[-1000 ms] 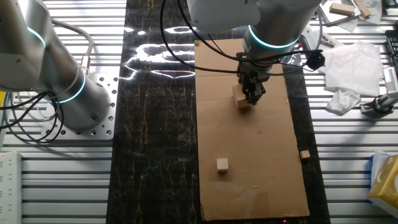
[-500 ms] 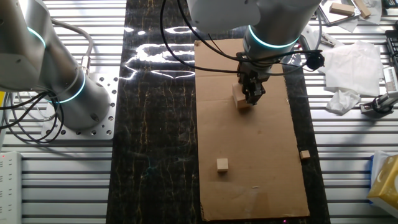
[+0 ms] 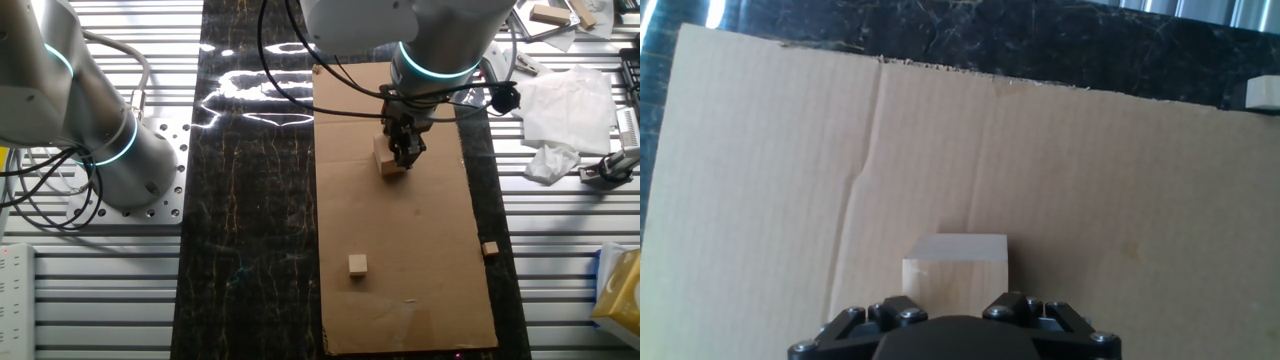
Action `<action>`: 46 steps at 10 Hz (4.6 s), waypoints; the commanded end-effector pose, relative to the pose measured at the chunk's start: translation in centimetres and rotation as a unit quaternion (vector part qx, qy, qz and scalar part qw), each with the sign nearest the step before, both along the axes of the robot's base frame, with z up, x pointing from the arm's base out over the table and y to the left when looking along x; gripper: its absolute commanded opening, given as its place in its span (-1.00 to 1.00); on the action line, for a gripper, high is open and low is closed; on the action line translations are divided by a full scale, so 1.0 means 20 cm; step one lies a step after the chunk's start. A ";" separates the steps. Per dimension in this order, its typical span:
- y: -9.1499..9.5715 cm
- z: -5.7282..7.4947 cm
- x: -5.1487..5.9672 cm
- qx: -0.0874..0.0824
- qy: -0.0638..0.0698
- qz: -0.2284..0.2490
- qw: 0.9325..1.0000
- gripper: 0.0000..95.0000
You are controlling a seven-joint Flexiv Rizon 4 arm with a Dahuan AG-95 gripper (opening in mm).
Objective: Grab the block and place it at the designated location
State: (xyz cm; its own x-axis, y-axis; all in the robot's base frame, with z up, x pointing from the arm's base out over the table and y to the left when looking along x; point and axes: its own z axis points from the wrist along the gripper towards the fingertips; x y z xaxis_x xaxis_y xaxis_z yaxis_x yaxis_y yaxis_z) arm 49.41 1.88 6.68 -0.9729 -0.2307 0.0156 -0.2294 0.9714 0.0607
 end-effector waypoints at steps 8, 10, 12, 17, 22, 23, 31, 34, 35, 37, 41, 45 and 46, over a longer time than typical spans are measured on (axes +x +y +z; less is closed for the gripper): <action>0.00 -0.01 0.00 0.005 -0.004 0.010 1.000 -0.60; 0.00 -0.01 0.00 0.006 -0.005 0.010 1.000 -0.60; 0.00 -0.02 0.00 0.008 -0.005 0.010 1.000 -0.20; 0.00 -0.02 0.00 0.014 -0.005 0.010 1.000 0.20; 0.00 -0.02 0.00 0.015 -0.012 0.011 1.000 0.20; 0.00 -0.01 0.00 0.015 -0.012 0.011 1.000 0.60; -0.03 0.18 -0.01 0.012 -0.012 0.012 1.000 0.60; -0.03 0.30 -0.03 -0.001 -0.020 -0.006 1.000 -0.60; -0.03 0.35 -0.03 -0.011 -0.022 -0.012 1.000 -0.60; -0.02 0.41 -0.04 -0.019 -0.022 -0.032 0.999 -1.00; 0.00 0.52 -0.06 -0.017 -0.029 -0.053 0.998 -1.00; 0.00 0.53 -0.06 -0.014 -0.033 -0.061 0.997 -1.00; 0.00 0.53 -0.06 -0.014 -0.033 -0.061 0.997 -1.00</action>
State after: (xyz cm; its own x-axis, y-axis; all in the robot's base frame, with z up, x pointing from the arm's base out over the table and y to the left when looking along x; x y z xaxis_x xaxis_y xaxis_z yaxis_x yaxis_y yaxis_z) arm 48.18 1.97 17.44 -0.9931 -0.1086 -0.0442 -0.1097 0.9937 0.0230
